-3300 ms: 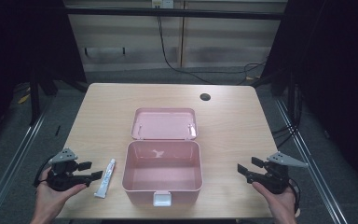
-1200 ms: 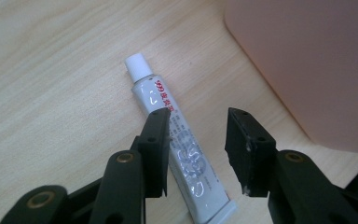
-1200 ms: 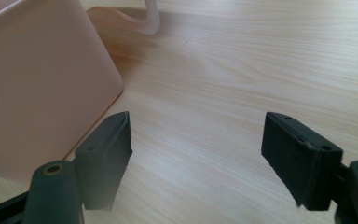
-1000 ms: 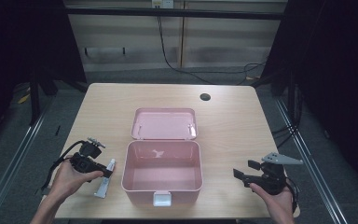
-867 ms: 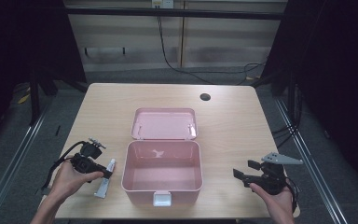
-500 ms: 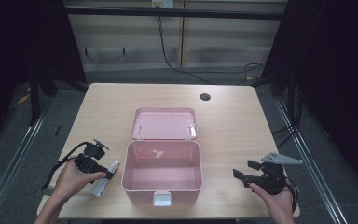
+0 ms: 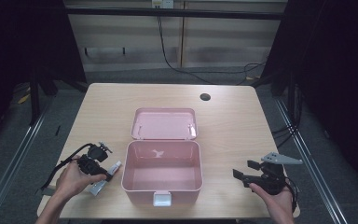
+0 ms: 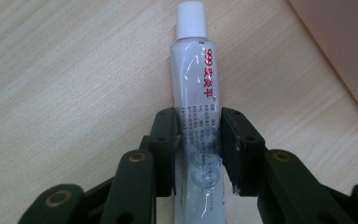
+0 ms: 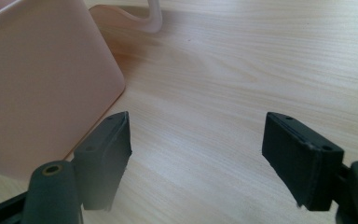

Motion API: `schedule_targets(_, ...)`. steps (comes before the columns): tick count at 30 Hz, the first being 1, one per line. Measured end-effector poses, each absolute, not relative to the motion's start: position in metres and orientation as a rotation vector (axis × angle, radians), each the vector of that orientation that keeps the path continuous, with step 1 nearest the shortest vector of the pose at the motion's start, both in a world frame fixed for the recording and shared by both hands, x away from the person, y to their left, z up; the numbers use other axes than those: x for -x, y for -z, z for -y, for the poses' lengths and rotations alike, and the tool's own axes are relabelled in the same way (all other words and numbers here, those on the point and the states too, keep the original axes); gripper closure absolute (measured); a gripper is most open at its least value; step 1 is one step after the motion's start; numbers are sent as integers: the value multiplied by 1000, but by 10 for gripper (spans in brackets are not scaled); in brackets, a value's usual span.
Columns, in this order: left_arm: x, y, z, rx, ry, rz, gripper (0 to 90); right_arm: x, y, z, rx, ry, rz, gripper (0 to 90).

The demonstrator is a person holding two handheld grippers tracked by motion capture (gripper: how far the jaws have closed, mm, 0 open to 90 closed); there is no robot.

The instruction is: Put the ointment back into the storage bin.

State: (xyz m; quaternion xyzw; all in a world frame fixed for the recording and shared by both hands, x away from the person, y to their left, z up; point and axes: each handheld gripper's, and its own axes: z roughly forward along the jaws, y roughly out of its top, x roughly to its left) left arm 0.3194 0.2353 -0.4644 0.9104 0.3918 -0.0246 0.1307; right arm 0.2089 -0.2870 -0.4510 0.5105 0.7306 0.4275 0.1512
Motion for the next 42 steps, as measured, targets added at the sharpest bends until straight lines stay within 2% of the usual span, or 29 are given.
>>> schedule_targets(17, -314, 465, -231, -2682, -23, -1106, 686, -209, 452, 286, -1457, -1221, -2112, 235)
schedule_targets(21, -317, 462, -234, -2665, 0, -1131, 712, -209, 452, 286, -1460, -1219, -2115, 235)
schedule_targets(42, -318, 443, -254, -2571, 131, -1103, 711, -210, 452, 287, -1464, -1223, -2112, 232)
